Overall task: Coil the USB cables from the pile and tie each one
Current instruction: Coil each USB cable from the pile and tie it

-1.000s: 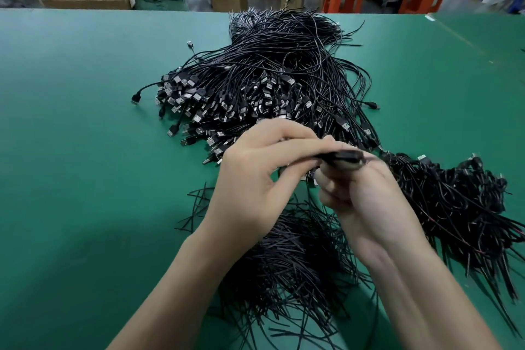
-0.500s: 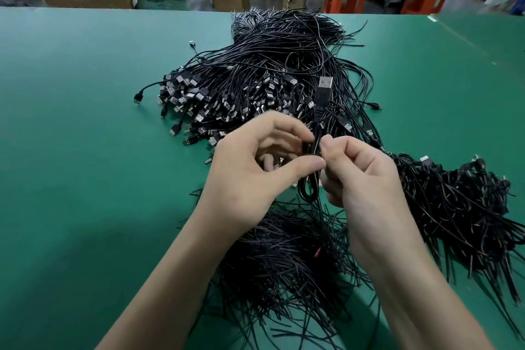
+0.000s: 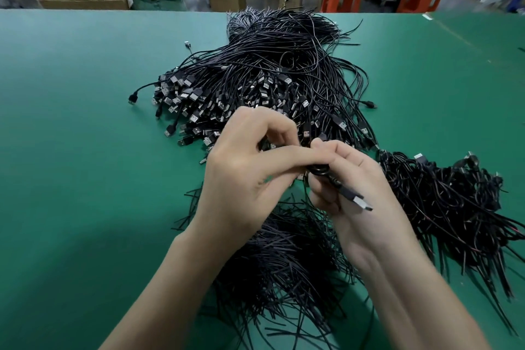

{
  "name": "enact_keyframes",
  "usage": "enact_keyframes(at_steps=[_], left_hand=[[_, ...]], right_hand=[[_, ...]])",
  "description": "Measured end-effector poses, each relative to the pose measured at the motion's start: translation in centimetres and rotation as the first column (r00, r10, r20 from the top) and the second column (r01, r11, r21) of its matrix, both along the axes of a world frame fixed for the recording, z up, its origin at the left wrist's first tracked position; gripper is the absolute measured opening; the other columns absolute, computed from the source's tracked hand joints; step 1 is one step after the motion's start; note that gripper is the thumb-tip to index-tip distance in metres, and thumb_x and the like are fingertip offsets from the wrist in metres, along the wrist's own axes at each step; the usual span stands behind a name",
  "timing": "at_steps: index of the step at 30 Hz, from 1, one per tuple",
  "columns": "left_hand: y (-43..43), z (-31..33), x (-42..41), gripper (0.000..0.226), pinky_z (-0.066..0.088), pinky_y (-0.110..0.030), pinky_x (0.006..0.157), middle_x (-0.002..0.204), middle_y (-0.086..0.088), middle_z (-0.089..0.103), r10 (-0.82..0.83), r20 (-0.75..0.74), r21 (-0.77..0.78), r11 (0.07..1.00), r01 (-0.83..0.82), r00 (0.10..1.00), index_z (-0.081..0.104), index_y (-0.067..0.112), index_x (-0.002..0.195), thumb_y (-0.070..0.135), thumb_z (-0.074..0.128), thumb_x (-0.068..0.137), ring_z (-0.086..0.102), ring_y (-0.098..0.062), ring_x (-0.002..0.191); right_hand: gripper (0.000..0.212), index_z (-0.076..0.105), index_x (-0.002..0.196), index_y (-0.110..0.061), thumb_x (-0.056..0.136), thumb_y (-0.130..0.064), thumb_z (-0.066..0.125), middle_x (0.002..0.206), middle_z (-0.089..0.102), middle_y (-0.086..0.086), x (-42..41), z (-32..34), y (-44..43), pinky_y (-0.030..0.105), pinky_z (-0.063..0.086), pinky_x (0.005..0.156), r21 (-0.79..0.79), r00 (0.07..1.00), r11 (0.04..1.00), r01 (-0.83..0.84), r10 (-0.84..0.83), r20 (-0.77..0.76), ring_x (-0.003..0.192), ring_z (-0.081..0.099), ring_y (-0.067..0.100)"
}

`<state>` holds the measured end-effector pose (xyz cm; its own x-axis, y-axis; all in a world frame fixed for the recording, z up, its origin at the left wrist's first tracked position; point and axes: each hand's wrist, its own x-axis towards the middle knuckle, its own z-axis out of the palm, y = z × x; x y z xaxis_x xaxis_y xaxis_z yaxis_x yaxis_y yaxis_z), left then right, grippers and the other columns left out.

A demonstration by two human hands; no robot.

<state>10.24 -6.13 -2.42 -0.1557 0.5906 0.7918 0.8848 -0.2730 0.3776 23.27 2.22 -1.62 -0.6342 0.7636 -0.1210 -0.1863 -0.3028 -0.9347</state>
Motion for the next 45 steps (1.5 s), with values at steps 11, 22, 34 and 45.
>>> enact_keyframes(at_steps=[11,22,34,45], left_hand=[[-0.5,0.4,-0.2,0.022,0.049,-0.02,0.078,0.095,-0.001,0.072,-0.11,0.258,-0.022,0.993,0.119,0.96,0.079,0.01,0.11,-0.001,0.074,0.092,0.069,-0.015,0.089],[-0.1,0.3,0.1,0.009,0.051,-0.017,0.066,0.08,0.008,0.075,-0.131,0.721,-0.1,0.952,0.29,0.68,0.081,0.023,0.098,0.023,0.072,0.096,0.067,-0.005,0.073],[0.5,0.1,0.9,0.037,0.051,-0.028,0.092,0.109,0.008,0.074,-0.151,0.581,-0.088,0.965,0.247,0.8,0.075,0.025,0.116,-0.003,0.07,0.093,0.068,-0.014,0.109],[0.2,-0.7,-0.2,0.03,0.041,-0.014,0.089,0.104,0.0,0.057,-0.054,0.322,-0.11,0.989,0.094,0.945,0.079,0.022,0.109,-0.002,0.069,0.094,0.058,-0.013,0.104]], right_hand=[[0.032,0.059,0.077,-0.016,0.104,-0.032,0.053,0.056,0.05,-0.008,0.1,0.7,0.2,0.015,0.034,0.049,0.288,0.995,0.956,-0.046,0.018,0.099,0.052,0.041,0.008],[0.042,0.041,0.071,-0.013,0.104,-0.038,0.049,0.061,0.037,-0.009,0.1,0.0,0.9,0.03,0.029,0.056,0.676,0.96,0.736,0.038,-0.214,0.179,0.06,0.033,0.006],[0.042,0.047,0.063,-0.023,0.104,-0.017,0.046,0.053,0.029,-0.008,-0.5,0.1,-0.7,0.024,0.021,0.048,0.038,0.996,0.999,0.036,-0.033,-0.082,0.048,0.025,0.01],[0.038,0.059,0.076,-0.023,0.103,-0.048,0.05,0.058,0.044,-0.004,-0.1,0.0,0.4,0.021,0.032,0.047,0.079,0.985,0.983,-0.167,0.163,0.051,0.049,0.04,0.012]])
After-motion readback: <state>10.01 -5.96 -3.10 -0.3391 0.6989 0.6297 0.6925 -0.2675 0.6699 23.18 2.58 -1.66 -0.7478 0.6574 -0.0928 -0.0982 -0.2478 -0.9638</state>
